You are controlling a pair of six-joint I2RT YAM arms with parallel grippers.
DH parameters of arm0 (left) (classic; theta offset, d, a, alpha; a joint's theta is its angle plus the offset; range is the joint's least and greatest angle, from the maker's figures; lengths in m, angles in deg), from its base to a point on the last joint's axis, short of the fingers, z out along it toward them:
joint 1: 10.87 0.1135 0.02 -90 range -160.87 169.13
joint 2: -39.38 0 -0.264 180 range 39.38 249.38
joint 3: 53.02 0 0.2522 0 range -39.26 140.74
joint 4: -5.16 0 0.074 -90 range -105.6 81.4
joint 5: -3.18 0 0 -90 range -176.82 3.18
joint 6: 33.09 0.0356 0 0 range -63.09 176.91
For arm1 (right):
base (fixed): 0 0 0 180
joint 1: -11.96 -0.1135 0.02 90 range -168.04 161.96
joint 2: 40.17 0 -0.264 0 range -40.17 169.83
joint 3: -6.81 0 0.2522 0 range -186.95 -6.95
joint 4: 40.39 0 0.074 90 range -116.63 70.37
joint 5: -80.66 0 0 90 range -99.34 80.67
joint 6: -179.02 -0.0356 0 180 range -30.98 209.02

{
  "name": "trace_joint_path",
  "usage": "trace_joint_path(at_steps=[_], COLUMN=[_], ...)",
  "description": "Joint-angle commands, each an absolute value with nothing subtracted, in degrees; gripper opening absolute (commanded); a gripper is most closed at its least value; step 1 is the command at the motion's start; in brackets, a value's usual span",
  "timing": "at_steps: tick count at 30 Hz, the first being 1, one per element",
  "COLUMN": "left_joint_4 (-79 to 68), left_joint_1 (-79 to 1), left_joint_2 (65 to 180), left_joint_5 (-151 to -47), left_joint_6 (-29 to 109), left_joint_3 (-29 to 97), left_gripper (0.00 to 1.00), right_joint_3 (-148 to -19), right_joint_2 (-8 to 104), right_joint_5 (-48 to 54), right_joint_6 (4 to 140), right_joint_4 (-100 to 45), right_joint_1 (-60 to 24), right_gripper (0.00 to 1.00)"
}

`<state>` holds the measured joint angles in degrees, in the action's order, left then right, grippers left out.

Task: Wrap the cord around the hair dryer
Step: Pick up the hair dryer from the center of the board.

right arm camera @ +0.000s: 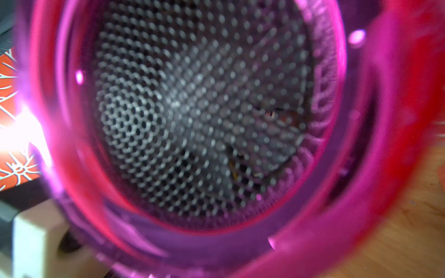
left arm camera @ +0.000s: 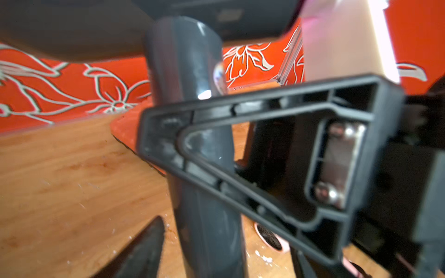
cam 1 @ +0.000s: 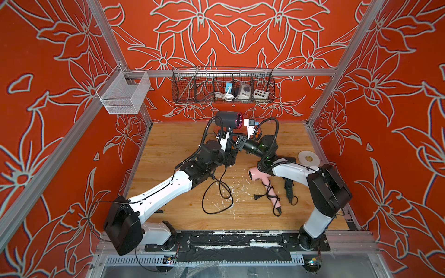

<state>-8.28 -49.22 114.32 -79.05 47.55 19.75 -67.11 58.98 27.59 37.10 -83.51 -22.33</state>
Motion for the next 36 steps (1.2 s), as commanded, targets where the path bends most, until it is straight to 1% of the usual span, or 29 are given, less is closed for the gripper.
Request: trace_joint_path(at_steps=[1,3,6,12,15,18,21,23,28,32,36], left_joint_4=[-7.7,-9.7,-13.0,-17.3,-19.9,-23.5,-27.0,-29.1,-35.0,-38.8,-39.8], left_joint_1=[-49.3,-48.4,-44.9,-33.7,-30.5,-28.2,-27.7,-27.6,-25.9,-24.6,-24.4], left_joint_2=[110.5,108.8,105.7,101.1,100.8,101.2,100.8,100.3,102.2,106.5,110.0], left_joint_5=[-77.9,-77.8,-79.7,-90.6,-95.9,-103.1,-108.7,-111.3,-120.7,-133.1,-143.0], left_joint_6=[49.3,49.9,50.8,53.8,55.7,57.7,61.3,63.9,69.9,69.7,67.7], left_joint_3=[19.8,19.8,19.7,21.4,24.7,28.6,31.5,32.8,37.3,41.1,43.1], left_gripper=[0.87,0.89,0.92,0.94,0.96,0.96,0.98,0.99,0.99,0.99,0.99], right_joint_3=[-70.9,-72.4,-75.3,-85.1,-89.7,-94.5,-101.6,-104.5,-102.0,-103.1,-104.7], right_joint_2=[57.8,57.9,58.2,61.0,61.9,61.4,61.0,60.7,57.1,56.6,56.6], right_joint_5=[31.9,34.8,41.2,56.7,63.7,67.8,67.8,67.0,66.6,65.7,66.5], right_joint_6=[40.0,41.1,43.4,53.6,61.0,73.9,95.2,104.0,110.7,118.0,122.1], right_joint_4=[-80.5,-77.5,-71.9,-54.2,-43.9,-26.2,2.1,14.2,21.5,30.7,36.6], right_joint_1=[-21.3,-20.3,-18.5,-16.7,-16.5,-16.2,-15.9,-15.5,-14.5,-14.4,-14.4], right_gripper=[0.07,0.07,0.07,0.05,0.04,0.00,0.00,0.00,0.00,0.00,0.00])
